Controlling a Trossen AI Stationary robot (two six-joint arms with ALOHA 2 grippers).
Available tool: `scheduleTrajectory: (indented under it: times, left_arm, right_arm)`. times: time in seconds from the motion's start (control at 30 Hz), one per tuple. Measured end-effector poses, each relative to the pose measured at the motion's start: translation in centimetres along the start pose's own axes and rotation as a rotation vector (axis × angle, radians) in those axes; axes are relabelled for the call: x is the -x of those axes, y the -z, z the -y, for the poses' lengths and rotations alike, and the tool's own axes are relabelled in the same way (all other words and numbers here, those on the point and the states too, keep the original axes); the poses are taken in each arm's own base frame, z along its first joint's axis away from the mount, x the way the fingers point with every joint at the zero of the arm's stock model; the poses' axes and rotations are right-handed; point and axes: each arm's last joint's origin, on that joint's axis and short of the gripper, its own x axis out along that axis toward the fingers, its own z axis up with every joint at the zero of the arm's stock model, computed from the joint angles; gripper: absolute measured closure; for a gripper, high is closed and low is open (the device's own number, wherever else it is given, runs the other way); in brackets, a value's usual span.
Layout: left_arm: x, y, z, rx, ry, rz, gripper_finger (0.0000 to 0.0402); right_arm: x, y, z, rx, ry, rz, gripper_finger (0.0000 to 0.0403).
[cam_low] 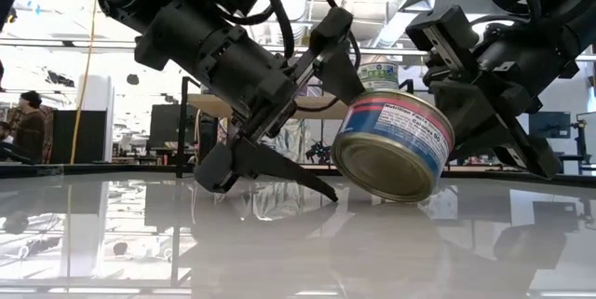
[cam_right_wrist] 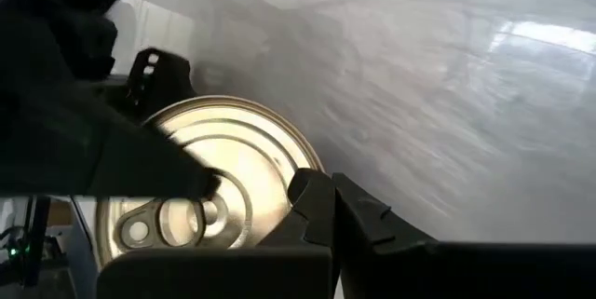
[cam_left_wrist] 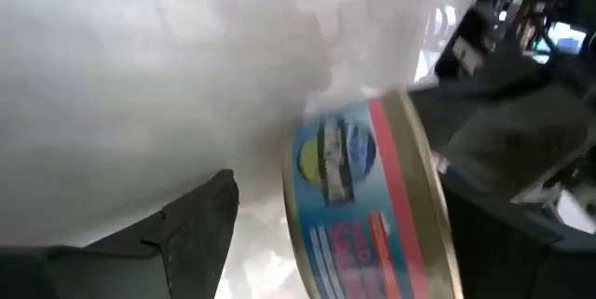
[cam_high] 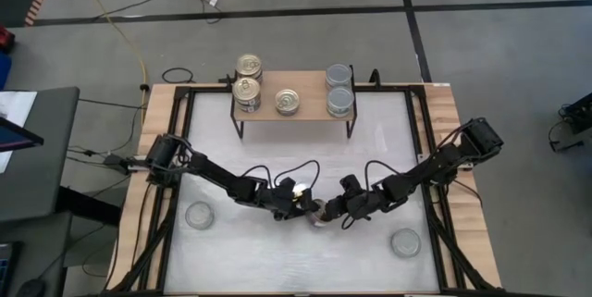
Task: Stack canned seafood by type on shelf
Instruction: Stack the blue pink tuna can on top of the other blue pink tuna can on the shelf
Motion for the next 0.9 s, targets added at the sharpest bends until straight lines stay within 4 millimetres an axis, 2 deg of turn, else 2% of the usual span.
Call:
scheduleTrajectory:
  times: [0.2, 0.57, 0.67, 0.9]
  left_arm:
    - [0.21, 1.11, 0.97, 0.014, 0.117, -0.069, 0.0078]
    - [0.15, 0.99, 0.50, 0.011, 0.071, -0.053, 0.0084]
    - [0.14, 0.94, 0.38, 0.000, 0.059, -0.049, 0.0109]
    - [0.09, 0.63, 0.15, -0.022, 0.029, -0.036, 0.0205]
  right_arm:
    - [0.02, -0.05, -0.26, 0.028, -0.005, 0.013, 0.0381]
    - [0.06, -0.18, -0.67, 0.059, -0.016, 0.054, 0.0381]
    - [0.06, -0.19, -0.68, 0.059, -0.017, 0.056, 0.0381]
    - [0.12, -0.14, -0.71, 0.065, -0.019, 0.056, 0.0381]
